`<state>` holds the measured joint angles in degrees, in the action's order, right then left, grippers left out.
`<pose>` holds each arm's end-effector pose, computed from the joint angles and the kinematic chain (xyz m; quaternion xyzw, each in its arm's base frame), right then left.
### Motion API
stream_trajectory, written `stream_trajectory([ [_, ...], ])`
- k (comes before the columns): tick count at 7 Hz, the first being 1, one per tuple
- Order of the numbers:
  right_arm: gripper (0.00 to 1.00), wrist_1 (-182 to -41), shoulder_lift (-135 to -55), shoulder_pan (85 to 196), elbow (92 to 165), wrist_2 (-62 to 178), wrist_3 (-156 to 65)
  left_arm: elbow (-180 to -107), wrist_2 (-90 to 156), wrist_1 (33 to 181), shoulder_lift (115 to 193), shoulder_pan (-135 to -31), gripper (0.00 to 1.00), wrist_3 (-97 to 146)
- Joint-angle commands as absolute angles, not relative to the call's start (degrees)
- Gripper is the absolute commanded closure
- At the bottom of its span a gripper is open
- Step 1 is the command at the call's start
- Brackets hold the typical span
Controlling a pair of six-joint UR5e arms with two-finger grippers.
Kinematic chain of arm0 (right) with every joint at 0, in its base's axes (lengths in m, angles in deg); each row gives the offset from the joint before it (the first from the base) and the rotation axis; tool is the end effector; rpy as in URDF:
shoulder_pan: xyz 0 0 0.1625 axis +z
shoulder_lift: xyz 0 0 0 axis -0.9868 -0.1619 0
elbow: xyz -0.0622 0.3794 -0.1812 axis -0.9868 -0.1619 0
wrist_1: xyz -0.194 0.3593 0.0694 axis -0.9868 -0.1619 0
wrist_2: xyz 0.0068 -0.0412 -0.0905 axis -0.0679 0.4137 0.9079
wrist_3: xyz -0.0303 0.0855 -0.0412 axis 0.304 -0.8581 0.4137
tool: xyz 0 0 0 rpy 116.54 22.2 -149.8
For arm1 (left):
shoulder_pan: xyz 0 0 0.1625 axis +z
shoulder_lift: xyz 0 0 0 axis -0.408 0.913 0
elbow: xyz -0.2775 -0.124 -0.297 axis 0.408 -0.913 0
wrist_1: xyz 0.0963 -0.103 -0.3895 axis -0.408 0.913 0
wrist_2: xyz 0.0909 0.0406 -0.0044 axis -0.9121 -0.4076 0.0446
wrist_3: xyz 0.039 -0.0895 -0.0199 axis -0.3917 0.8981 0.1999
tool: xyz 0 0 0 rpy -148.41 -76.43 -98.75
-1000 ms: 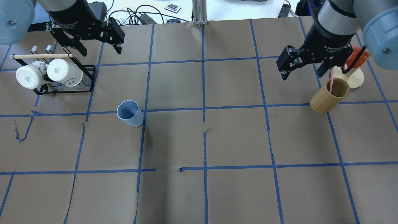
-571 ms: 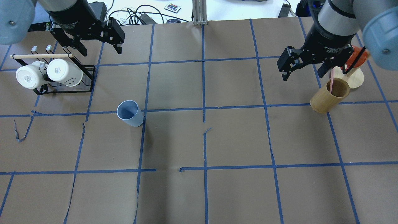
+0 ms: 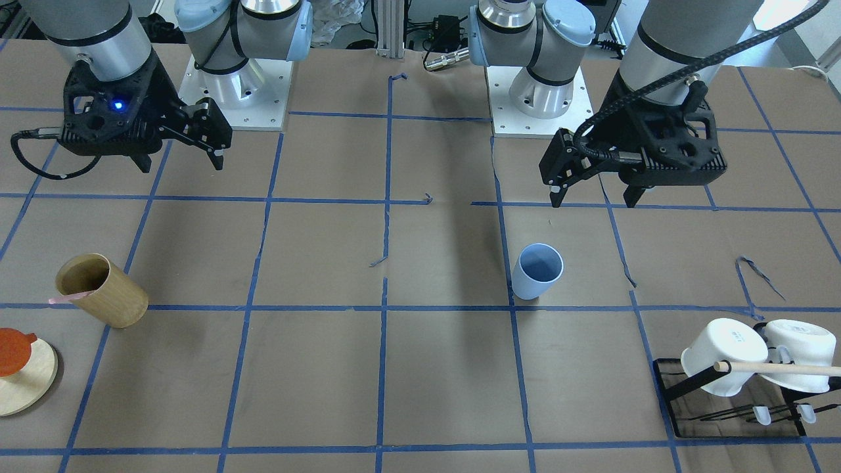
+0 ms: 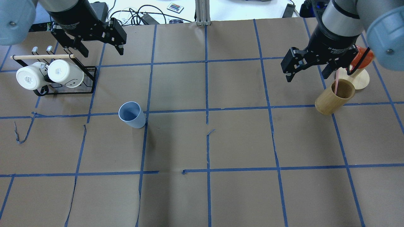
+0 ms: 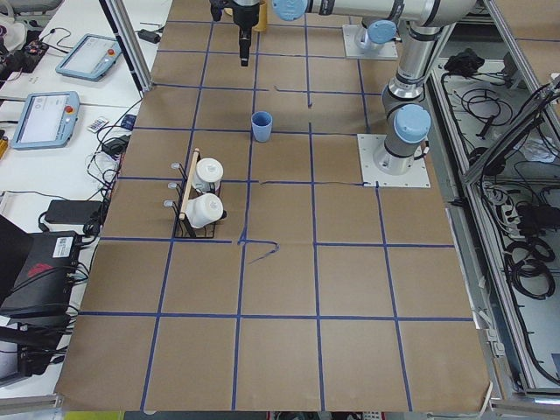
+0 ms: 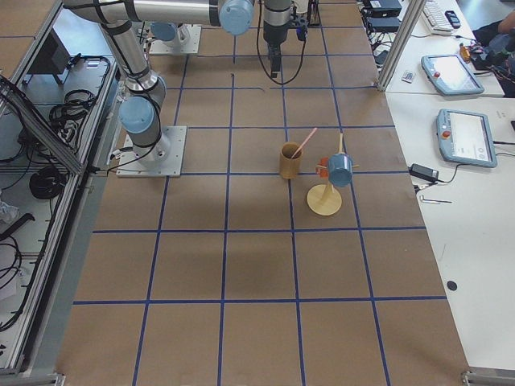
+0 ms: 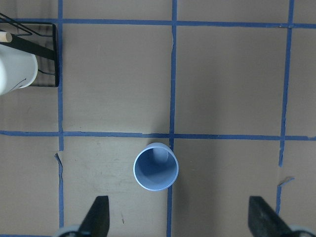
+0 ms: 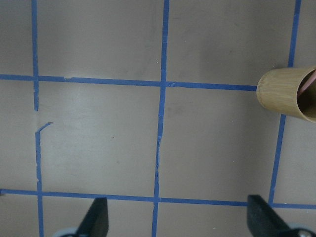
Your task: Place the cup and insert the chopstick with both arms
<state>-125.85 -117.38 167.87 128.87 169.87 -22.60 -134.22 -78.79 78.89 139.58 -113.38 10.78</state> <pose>0.1112 -0.4811 0.4780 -0.0293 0.9995 0.0032 0.0077 -0.1262 -0.5396 0.5147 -0.0146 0.9990 -0.0416 0.0028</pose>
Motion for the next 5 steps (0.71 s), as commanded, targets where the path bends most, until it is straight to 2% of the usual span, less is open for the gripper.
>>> stream_trajectory([
  [1,0.00,-125.9,-117.5,167.9,128.9,169.9,-22.6,-134.2,-78.7,78.9,139.6,-113.4,0.00,10.8],
  [5,0.00,-126.0,-116.8,166.3,129.0,169.9,-21.7,-134.4,-78.8,78.9,139.5,-113.4,0.00,10.8],
])
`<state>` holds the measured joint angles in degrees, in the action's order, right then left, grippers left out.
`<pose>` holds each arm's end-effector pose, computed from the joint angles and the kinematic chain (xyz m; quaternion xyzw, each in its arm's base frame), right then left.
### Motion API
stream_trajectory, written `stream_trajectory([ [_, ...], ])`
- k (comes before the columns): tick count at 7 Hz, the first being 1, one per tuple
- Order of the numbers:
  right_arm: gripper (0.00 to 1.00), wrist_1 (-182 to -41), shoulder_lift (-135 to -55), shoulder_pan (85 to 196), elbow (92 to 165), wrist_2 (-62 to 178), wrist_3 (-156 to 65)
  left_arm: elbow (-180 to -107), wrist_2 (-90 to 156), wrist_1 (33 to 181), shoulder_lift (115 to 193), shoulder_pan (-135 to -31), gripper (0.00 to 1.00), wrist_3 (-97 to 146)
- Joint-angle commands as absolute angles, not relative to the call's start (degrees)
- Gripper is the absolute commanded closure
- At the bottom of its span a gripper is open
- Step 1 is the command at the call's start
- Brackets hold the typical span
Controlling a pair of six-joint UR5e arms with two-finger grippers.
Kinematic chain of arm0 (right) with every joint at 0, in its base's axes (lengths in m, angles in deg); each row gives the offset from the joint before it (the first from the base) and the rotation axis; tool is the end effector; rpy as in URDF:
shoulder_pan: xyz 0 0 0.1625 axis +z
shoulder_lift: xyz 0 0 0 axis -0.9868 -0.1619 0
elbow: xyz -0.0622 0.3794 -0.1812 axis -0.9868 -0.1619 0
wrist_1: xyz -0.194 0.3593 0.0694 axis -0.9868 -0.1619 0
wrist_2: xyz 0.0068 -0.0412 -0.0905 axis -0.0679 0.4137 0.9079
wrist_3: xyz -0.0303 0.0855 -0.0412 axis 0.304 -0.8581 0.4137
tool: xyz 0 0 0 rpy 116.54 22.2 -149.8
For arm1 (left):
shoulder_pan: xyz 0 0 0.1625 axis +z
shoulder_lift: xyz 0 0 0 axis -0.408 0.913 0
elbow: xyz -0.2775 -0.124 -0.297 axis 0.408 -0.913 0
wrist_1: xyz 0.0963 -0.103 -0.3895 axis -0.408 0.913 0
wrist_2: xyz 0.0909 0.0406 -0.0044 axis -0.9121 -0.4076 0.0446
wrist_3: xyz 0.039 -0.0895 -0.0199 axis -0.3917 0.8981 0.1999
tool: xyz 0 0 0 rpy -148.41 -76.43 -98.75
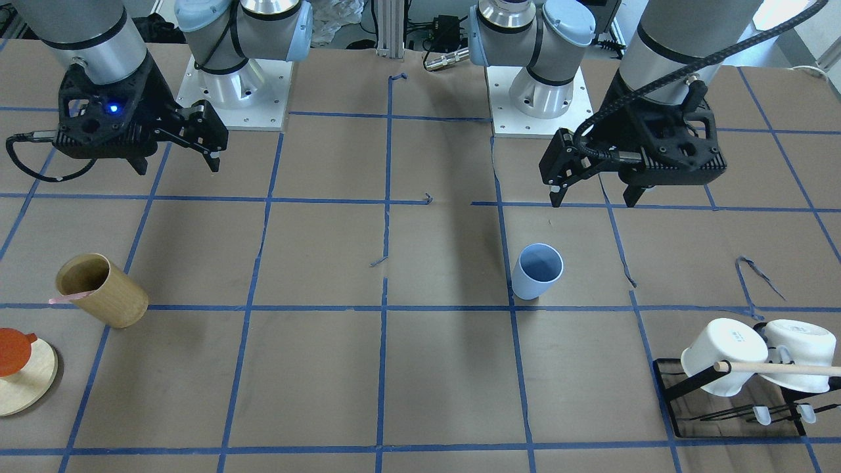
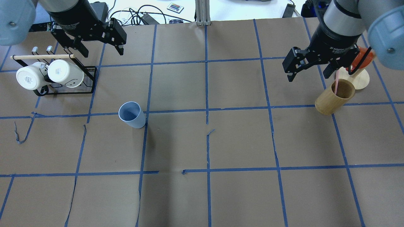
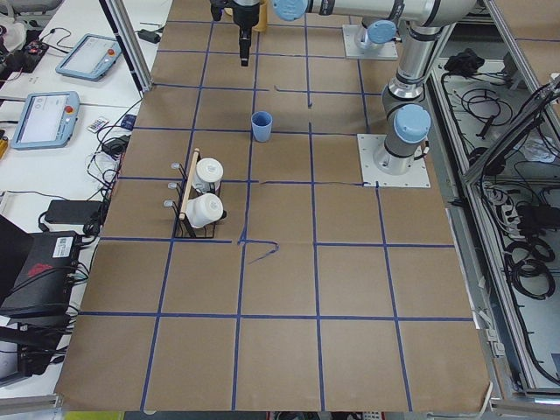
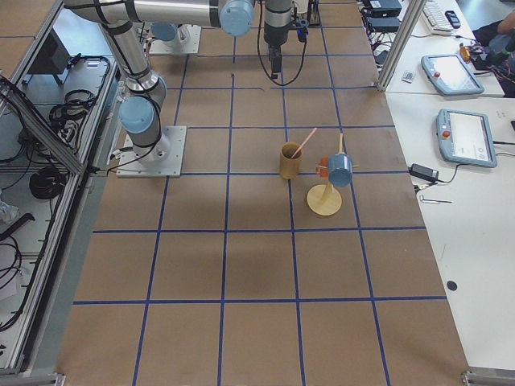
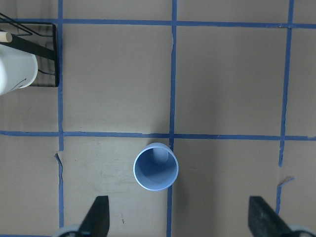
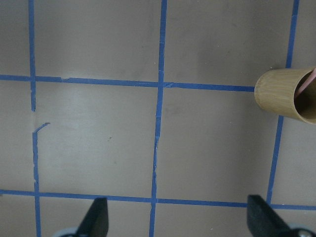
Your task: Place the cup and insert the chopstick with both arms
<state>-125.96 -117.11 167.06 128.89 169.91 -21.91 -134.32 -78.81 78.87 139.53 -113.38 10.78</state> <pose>0.1042 -0.4842 0.4758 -0.0282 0.9996 0.0047 0.0076 -0.1262 -0.5392 0.5143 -0.0147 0.9990 -0.0413 0.0030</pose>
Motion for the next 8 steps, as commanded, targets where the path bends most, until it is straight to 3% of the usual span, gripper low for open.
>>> stream_trajectory([
  [1,0.00,-126.4,-116.8,162.9,129.0,169.9,-20.0,-134.4,-78.8,78.9,139.5,-113.4,0.00,10.8],
  [3,0.00,-128.3,-115.4,153.1,130.8,168.7,-1.1,-135.6,-78.8,78.9,139.9,-113.0,0.00,10.1],
  [6,0.00,-147.4,-114.7,151.9,138.1,168.5,-0.2,-144.1,-79.2,67.8,139.9,-112.9,0.00,9.9],
  [8,0.00,-160.7,-112.2,151.8,143.1,168.7,-0.4,-144.7,-79.2,68.0,140.0,-112.8,0.00,9.5],
])
